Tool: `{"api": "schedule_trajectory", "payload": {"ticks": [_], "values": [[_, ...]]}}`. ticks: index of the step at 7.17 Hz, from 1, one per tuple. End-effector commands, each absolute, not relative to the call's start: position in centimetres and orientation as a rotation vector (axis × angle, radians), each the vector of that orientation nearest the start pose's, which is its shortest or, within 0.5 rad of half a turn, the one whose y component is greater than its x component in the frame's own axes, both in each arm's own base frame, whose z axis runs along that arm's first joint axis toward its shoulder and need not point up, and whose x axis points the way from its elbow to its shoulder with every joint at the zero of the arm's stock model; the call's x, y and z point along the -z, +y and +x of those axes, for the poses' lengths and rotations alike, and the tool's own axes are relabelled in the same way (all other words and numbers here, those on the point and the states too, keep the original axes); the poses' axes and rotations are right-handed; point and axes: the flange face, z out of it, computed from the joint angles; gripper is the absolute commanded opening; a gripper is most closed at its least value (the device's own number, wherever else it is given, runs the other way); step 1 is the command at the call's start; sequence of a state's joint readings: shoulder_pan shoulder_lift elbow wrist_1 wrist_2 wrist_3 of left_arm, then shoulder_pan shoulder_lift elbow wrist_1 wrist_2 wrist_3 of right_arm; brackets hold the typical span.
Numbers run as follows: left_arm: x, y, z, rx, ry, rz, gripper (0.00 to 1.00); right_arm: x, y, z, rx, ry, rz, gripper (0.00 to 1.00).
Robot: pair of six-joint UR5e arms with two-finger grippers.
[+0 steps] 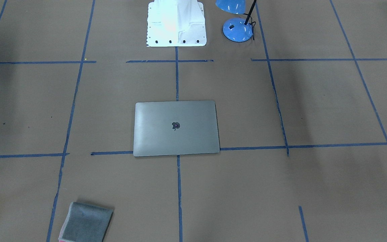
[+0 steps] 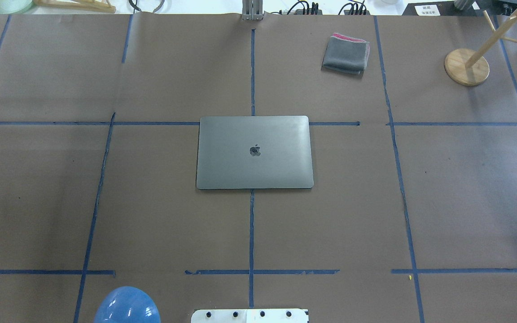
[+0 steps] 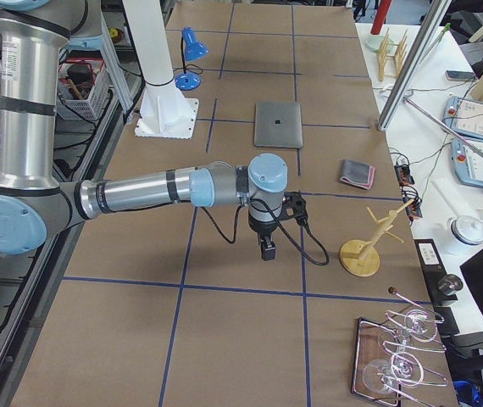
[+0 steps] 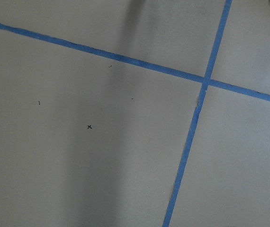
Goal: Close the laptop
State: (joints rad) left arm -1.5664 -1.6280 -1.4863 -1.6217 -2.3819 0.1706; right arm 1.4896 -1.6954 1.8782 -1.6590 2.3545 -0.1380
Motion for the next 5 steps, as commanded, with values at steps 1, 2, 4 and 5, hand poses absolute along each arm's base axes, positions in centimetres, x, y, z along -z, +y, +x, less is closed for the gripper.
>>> {"api": "schedule_trajectory", "payload": {"ticks": [1, 2, 4, 5], "values": [[-67.1, -50.5, -7.6, -0.129, 0.814, 0.042, 1.00, -58.7, -44.2, 3.0, 0.236, -0.793, 0.095, 1.00], [-65.7, -50.2, -7.7, -0.123, 0.815, 0.032, 1.00, -59.4, -44.0, 3.5, 0.218, -0.793, 0.082, 1.00], [-64.0, -50.1, -7.7, -0.095, 0.814, 0.029, 1.00, -61.9, -43.3, 4.9, 0.161, -0.804, 0.037, 1.00], [-63.5, -50.2, -7.7, -0.090, 0.815, 0.036, 1.00, -63.7, -43.1, 5.8, 0.125, -0.807, 0.010, 1.00]]}}
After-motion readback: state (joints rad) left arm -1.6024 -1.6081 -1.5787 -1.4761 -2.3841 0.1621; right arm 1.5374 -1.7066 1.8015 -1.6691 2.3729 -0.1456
